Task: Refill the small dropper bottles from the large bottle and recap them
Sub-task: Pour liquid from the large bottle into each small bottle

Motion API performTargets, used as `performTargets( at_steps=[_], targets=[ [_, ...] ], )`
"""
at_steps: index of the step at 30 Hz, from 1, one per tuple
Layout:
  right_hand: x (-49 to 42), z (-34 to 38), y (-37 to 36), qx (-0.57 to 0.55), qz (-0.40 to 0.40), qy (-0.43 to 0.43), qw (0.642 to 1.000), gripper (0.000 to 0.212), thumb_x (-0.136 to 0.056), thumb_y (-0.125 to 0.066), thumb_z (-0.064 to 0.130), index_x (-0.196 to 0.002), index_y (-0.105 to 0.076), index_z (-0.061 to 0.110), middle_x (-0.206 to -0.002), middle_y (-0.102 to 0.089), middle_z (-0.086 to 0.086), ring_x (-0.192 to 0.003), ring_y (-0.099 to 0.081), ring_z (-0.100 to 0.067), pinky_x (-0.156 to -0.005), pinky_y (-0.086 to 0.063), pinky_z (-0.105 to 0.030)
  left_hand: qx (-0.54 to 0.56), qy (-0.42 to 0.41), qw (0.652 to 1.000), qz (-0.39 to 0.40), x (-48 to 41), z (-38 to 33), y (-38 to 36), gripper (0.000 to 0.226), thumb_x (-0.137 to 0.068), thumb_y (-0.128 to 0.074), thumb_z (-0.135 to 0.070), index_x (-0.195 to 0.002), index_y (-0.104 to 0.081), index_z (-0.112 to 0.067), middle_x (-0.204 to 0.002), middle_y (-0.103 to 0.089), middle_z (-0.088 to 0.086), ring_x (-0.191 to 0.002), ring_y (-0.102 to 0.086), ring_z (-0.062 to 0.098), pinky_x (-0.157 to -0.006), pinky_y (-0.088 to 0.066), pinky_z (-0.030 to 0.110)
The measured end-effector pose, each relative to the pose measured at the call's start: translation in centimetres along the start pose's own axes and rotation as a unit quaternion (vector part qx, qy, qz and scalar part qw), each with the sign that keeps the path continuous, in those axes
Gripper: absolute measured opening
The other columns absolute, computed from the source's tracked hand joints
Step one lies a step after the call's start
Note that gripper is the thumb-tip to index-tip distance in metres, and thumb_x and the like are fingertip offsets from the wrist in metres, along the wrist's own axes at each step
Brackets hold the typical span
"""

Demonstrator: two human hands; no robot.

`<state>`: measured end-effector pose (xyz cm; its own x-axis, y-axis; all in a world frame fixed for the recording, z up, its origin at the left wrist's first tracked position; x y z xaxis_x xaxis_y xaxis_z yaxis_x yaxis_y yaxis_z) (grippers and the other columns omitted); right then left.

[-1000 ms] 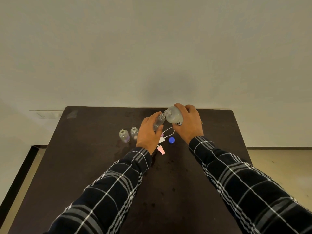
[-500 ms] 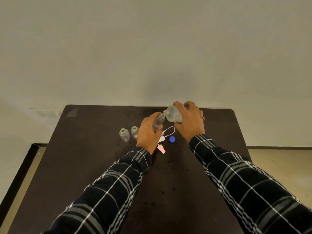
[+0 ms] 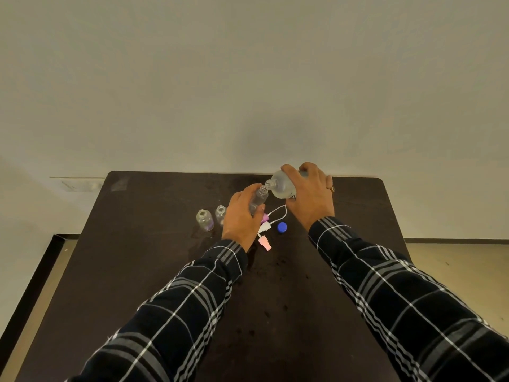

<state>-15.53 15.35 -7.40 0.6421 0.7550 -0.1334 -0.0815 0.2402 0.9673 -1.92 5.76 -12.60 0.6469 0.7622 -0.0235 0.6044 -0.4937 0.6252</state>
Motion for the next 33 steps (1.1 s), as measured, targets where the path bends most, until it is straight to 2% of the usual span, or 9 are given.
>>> performTargets(
  at_steps=[5, 12, 23, 28, 33],
  targets=[
    [-0.23, 0.1, -0.21, 0.01, -0.001, 0.001, 1.0, 0.069, -0.075, -0.08, 0.033, -0.134, -0.044, 0.04, -0.134, -0.041, -0.009, -0.126, -0.043, -0.033, -0.109, -0.032, -0.057, -0.004, -0.001, 1.0, 0.0, 0.04, 0.19, 0.08, 0.049, -0.094, -0.064, -0.021, -0.138, -0.046, -0.029, -0.133, -0.054, 0.001, -0.122, -0.052, 0.018, -0.095, -0.032, 0.021],
    [-0.25, 0.08, -0.54, 0.038, -0.004, 0.006, 0.999, 0.075, -0.072, -0.082, 0.029, -0.134, -0.042, 0.041, -0.133, -0.041, -0.008, -0.125, -0.042, -0.033, -0.109, -0.03, -0.06, -0.015, -0.006, 1.0, 0.003, 0.08, 0.42, 0.14, 0.049, -0.093, -0.064, -0.021, -0.138, -0.046, -0.031, -0.132, -0.054, 0.001, -0.122, -0.051, 0.019, -0.095, -0.03, 0.022],
    [-0.14, 0.17, -0.42, 0.051, -0.009, 0.011, 0.999, 0.074, -0.074, -0.08, 0.022, -0.135, -0.044, 0.04, -0.136, -0.04, -0.009, -0.129, -0.039, -0.035, -0.112, -0.023, -0.065, -0.016, -0.004, 1.0, 0.007, 0.34, 0.21, 0.32, 0.052, -0.094, -0.063, -0.022, -0.142, -0.044, -0.023, -0.137, -0.053, 0.004, -0.129, -0.046, 0.021, -0.105, -0.038, 0.035],
    [-0.2, 0.42, -0.03, 0.057, -0.011, 0.015, 0.998, 0.072, -0.075, -0.08, 0.021, -0.136, -0.045, 0.039, -0.137, -0.041, -0.01, -0.13, -0.038, -0.036, -0.114, -0.021, -0.066, -0.015, -0.011, 1.0, 0.007, 0.35, 0.26, 0.37, 0.051, -0.094, -0.063, -0.022, -0.141, -0.045, -0.024, -0.135, -0.054, 0.002, -0.128, -0.046, 0.02, -0.101, -0.032, 0.027],
    [-0.17, 0.47, 0.27, 0.061, -0.009, 0.021, 0.998, 0.071, -0.077, -0.079, 0.022, -0.137, -0.045, 0.039, -0.138, -0.04, -0.011, -0.131, -0.038, -0.036, -0.115, -0.019, -0.067, -0.014, -0.011, 1.0, 0.0, 0.53, 0.26, 0.39, 0.051, -0.093, -0.064, -0.022, -0.14, -0.045, -0.026, -0.133, -0.056, 0.002, -0.126, -0.048, 0.02, -0.099, -0.033, 0.027]
  ],
)
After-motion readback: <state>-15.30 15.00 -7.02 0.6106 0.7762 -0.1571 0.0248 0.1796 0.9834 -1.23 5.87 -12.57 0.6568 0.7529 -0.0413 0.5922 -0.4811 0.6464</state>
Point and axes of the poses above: each hand's wrist, its own x-axis away from the middle knuckle, its own y-axis out of the back of the hand, z = x × y, the point moved 1 cm from there along -x, towards the middle knuckle
